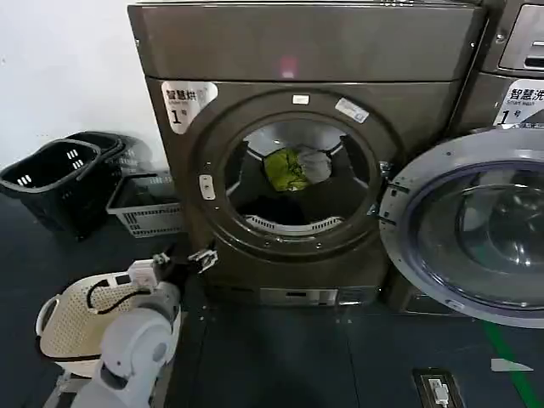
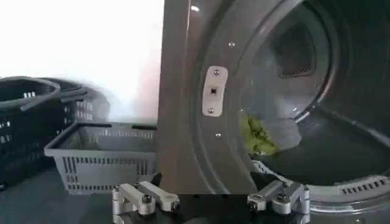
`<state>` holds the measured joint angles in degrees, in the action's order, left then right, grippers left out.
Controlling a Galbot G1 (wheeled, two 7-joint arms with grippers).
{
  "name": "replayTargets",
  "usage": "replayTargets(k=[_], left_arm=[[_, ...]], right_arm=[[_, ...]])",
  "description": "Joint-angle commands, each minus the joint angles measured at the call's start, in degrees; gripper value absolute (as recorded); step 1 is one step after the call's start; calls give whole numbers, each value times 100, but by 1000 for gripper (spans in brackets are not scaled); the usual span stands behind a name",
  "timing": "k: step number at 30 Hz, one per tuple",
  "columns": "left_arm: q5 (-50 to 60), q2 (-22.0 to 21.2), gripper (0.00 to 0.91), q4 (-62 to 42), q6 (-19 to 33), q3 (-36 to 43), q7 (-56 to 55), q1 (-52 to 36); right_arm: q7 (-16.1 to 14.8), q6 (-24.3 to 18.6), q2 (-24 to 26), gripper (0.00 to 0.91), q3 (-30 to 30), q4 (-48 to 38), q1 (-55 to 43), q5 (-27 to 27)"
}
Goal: Grasp the clothes from the dryer.
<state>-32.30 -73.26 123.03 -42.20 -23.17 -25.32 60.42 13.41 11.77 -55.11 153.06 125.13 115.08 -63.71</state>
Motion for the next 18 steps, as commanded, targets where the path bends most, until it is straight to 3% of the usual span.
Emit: replayTargets(k=[1, 18], left_arm=[[-1, 1, 907, 4, -100, -4, 4, 6], [5, -22, 907, 36, -106, -25, 7, 60]], right_arm=[[-5, -13, -3, 907, 0, 1, 2, 0], [-30, -38, 4, 907, -12, 3, -11, -6]])
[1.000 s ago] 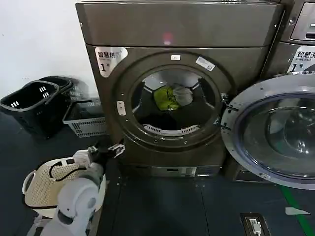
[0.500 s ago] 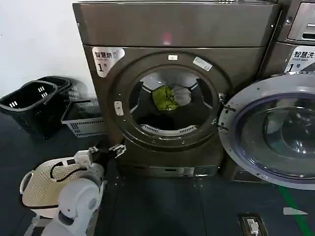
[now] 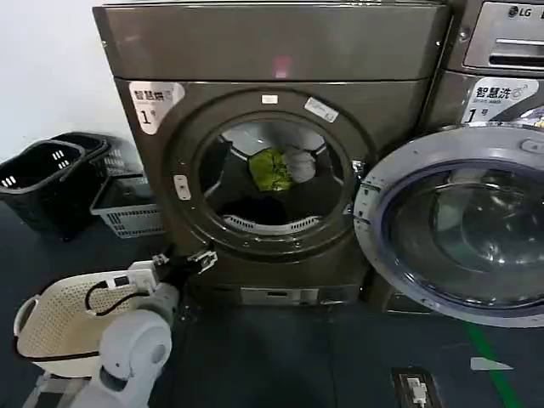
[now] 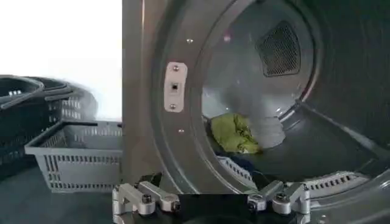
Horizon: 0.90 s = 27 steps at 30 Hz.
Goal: Grasp the clothes from the dryer.
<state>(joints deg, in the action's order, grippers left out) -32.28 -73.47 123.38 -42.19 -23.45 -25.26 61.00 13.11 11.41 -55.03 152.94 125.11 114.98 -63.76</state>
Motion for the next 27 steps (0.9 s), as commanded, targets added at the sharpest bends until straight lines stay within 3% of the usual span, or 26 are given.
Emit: replayTargets(k=[1, 27], left_arm=[[3, 0, 907, 0, -106, 1, 1, 5], [-3, -14, 907, 2, -118, 8, 8, 9]], right_arm=[[-1, -4, -1, 907, 1, 3, -2, -1], [-53, -140, -6, 907, -5, 22, 1, -3]])
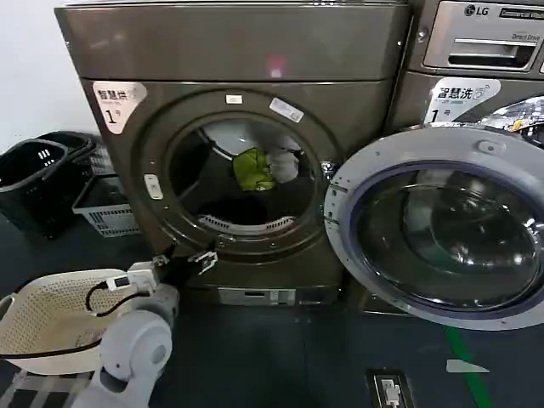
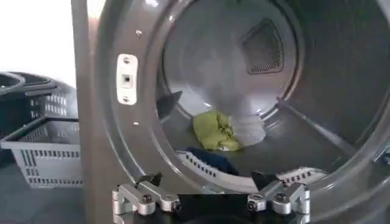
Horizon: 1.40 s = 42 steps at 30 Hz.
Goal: Grasp the clothes from the dryer.
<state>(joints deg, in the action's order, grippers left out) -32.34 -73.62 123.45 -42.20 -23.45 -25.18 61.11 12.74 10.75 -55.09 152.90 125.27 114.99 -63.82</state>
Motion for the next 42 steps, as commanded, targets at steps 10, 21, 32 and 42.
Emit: replayTargets(k=[10, 21, 32, 42], left_arm=[[-2, -9, 907, 3, -125, 28, 1, -14], [28, -55, 907, -84, -129, 71, 11, -110], [85, -104, 907, -300, -135, 201, 24, -420], [129, -119, 907, -436, -133, 270, 48, -562]], right_arm=[[-9, -74, 1, 907, 17, 9, 18, 14], [-14, -90, -1, 907, 28, -8, 25, 23], [-21, -108, 6, 907, 51, -24, 53, 34], [-26, -138, 11, 907, 43, -22, 53, 38]])
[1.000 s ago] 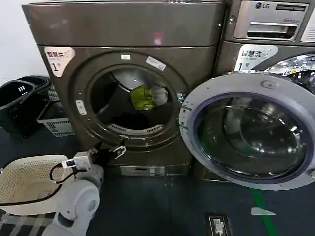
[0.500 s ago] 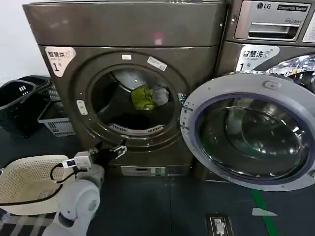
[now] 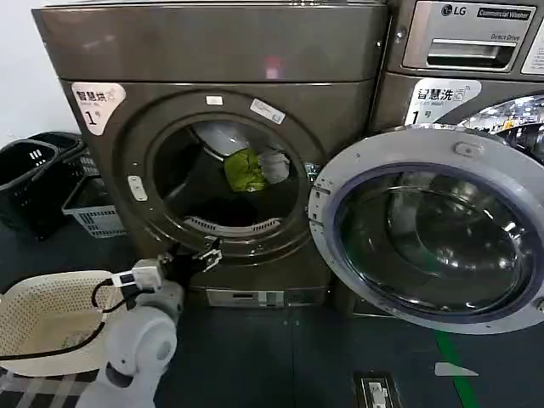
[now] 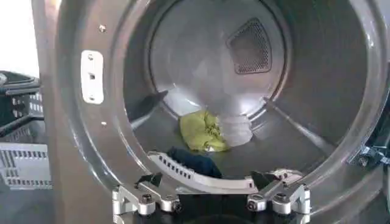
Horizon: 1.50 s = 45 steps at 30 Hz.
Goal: Grasp the clothes from the dryer.
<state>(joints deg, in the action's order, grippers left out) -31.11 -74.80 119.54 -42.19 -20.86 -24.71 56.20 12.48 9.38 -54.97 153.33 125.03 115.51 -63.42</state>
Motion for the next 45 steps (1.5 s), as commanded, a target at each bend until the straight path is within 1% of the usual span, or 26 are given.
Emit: replayTargets(k=[1, 36, 42, 45], left_arm=[[5, -1, 907, -57, -133, 20, 5, -87], [117, -102, 907, -247, -95, 119, 52, -220], [155, -154, 907, -631, -26, 297, 61, -660], [260, -191, 907, -1139, 89, 446, 92, -1095]], right_arm=[[-1, -3, -2, 907, -1, 0, 2, 0], [-31, -50, -18, 907, -3, 26, 12, 1], [-48, -54, -8, 907, 37, 30, 53, -12], [-55, -56, 0, 907, 32, 54, 53, -25]])
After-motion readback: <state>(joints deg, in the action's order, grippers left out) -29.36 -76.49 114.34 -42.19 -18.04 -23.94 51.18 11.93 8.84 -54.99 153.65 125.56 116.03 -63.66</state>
